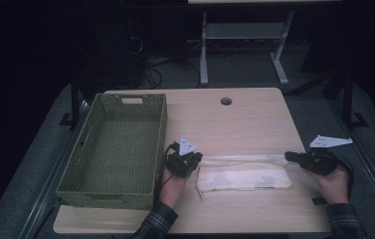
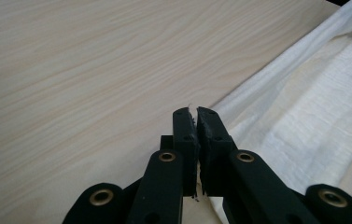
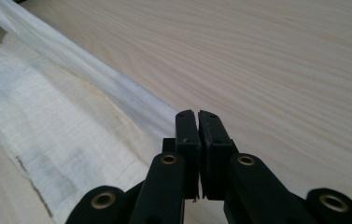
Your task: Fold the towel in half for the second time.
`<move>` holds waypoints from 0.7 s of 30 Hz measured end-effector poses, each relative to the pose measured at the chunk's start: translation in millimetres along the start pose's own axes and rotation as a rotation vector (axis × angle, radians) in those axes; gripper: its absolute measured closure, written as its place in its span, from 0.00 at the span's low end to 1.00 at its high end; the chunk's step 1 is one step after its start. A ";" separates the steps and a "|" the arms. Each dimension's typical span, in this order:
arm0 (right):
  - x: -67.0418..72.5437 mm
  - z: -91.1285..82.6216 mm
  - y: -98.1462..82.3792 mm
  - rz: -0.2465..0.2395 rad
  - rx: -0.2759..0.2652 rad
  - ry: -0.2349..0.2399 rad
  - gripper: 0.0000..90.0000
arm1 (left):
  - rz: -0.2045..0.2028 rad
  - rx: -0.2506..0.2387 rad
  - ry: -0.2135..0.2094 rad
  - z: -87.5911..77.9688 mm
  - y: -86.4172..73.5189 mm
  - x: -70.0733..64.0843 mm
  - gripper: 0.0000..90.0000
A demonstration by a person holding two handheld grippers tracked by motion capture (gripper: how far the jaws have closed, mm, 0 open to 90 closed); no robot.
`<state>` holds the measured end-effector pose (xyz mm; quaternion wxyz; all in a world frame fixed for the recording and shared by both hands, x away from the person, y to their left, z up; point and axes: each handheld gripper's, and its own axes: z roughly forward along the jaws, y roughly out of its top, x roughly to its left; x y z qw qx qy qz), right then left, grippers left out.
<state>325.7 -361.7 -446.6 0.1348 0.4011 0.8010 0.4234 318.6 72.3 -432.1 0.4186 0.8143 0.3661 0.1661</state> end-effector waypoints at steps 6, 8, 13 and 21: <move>8.1 -6.1 -5.8 -0.024 0.013 -0.001 0.97 | 0.019 0.005 0.007 -4.7 -4.8 -7.7 0.96; 9.5 -7.3 -7.9 -0.033 0.013 0.002 0.97 | 0.032 0.010 0.013 -6.1 -7.5 -12.4 0.96; 14.1 -11.6 -12.8 -0.049 0.023 -0.002 0.97 | 0.063 0.018 0.020 -8.3 -11.0 -19.7 0.96; 22.4 -23.7 -17.8 -0.069 -0.001 -0.004 0.97 | 0.074 0.007 0.024 -15.5 -13.9 -28.4 0.96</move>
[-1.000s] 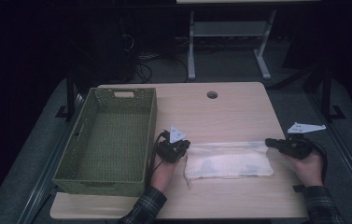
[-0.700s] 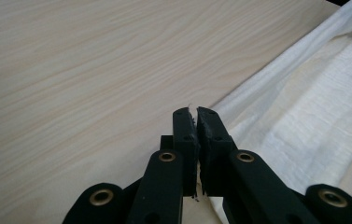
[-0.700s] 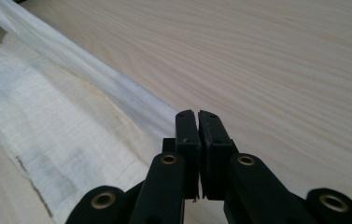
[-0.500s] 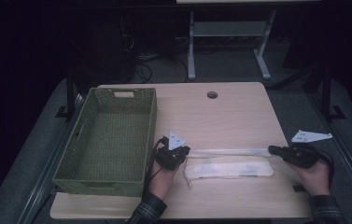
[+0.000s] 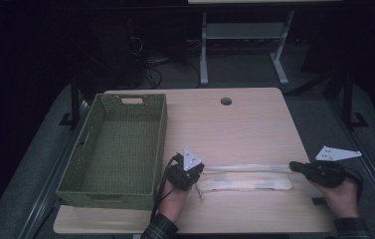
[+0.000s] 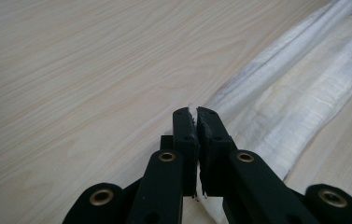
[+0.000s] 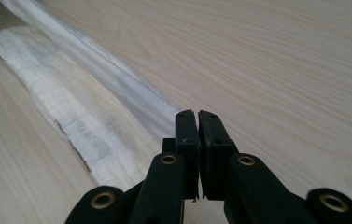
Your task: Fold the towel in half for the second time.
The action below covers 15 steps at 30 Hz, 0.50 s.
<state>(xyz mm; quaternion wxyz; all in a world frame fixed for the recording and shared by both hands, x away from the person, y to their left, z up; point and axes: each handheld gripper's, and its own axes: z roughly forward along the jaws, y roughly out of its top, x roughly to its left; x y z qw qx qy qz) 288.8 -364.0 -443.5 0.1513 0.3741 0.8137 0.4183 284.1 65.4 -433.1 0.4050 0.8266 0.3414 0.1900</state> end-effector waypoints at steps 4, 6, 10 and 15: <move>4.9 -5.2 -2.7 -0.009 -0.009 0.004 0.97 | 0.002 0.008 -0.004 -1.5 -2.4 -1.5 0.96; 7.5 -6.9 -4.4 -0.016 -0.009 0.010 0.97 | -0.005 0.018 -0.011 -1.7 -4.9 -1.2 0.96; 12.6 -9.2 -8.3 -0.022 0.000 0.015 0.97 | -0.001 0.026 -0.016 -2.3 -7.8 -2.4 0.96; 17.7 -12.4 -16.1 -0.017 0.016 0.037 0.96 | 0.001 0.045 -0.030 -3.5 -11.8 -7.7 0.96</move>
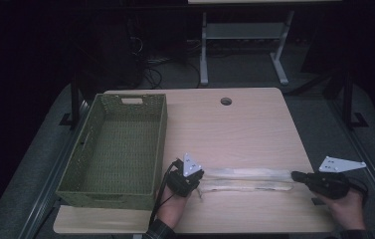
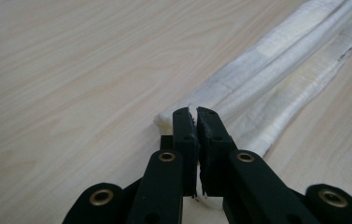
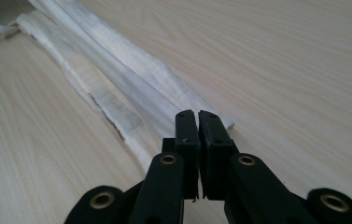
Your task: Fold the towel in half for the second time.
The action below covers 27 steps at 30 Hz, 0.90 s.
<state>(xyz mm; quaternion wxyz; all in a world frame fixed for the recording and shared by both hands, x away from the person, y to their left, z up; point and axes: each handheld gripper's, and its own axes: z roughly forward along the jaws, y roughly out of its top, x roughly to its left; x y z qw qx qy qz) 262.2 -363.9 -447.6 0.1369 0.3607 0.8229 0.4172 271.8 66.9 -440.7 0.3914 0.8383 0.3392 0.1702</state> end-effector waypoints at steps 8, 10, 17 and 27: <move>1.5 4.7 -8.3 0.008 0.058 0.040 0.95 | -0.003 0.078 -0.021 6.9 -9.7 -4.5 0.95; 1.2 3.6 -8.7 0.014 0.054 0.045 0.88 | -0.002 0.078 -0.020 6.6 -9.6 -4.3 0.92; 2.7 -10.0 -3.3 0.025 -0.026 0.054 0.87 | -0.021 -0.035 -0.050 -11.8 3.2 -6.8 0.82; 7.7 11.7 -8.8 -0.001 0.119 0.109 0.99 | -0.030 0.099 -0.141 13.3 -10.4 -3.4 0.87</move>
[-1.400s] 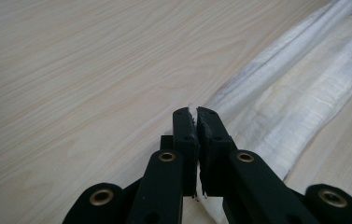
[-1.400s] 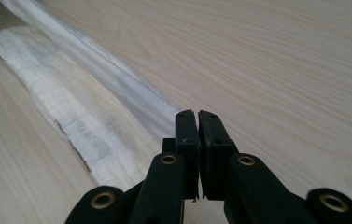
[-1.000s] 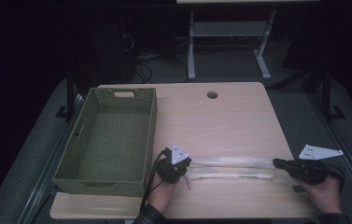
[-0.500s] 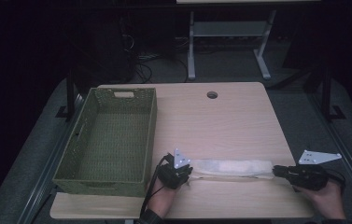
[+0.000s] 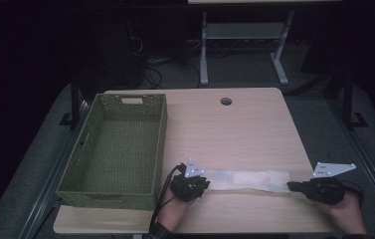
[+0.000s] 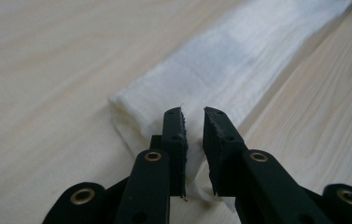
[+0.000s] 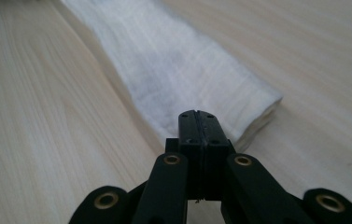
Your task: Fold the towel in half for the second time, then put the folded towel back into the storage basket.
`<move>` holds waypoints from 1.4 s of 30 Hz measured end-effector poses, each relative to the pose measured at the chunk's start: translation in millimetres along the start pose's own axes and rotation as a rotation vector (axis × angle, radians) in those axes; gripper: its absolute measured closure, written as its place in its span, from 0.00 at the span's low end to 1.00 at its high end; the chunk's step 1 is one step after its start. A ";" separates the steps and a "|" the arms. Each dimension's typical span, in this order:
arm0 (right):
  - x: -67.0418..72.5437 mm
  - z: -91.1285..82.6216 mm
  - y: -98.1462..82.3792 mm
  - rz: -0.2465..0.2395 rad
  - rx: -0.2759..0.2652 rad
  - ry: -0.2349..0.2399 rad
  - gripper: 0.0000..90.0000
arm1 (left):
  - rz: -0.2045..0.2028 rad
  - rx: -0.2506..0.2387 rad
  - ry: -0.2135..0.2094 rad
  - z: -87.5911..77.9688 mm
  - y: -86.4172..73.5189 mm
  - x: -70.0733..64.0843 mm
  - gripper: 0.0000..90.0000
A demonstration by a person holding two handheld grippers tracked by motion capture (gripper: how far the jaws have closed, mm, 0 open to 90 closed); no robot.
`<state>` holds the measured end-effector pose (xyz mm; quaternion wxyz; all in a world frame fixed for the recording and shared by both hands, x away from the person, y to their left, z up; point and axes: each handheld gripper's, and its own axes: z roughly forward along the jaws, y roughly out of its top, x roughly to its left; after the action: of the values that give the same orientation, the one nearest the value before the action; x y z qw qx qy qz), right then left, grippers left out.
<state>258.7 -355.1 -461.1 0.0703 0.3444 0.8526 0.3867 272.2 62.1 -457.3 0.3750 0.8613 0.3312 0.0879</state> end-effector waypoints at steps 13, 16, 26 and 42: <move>-6.4 8.7 0.3 -0.014 0.050 -0.033 1.00 | 0.051 0.032 0.023 0.6 0.0 -1.0 0.73; -6.2 9.8 2.4 -0.014 0.055 -0.045 1.00 | 0.043 0.021 0.022 0.3 1.7 0.5 0.63; -18.3 21.5 16.7 0.003 0.050 -0.095 1.00 | 0.078 -0.010 0.008 -3.3 8.2 -0.8 0.43; -39.8 44.7 43.7 -0.008 0.051 -0.114 1.00 | 0.065 -0.027 0.022 -4.4 9.3 0.0 0.40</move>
<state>329.2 -333.1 -466.9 0.1117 0.3641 0.8581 0.3444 275.2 60.1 -447.6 0.3798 0.8656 0.3059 0.1141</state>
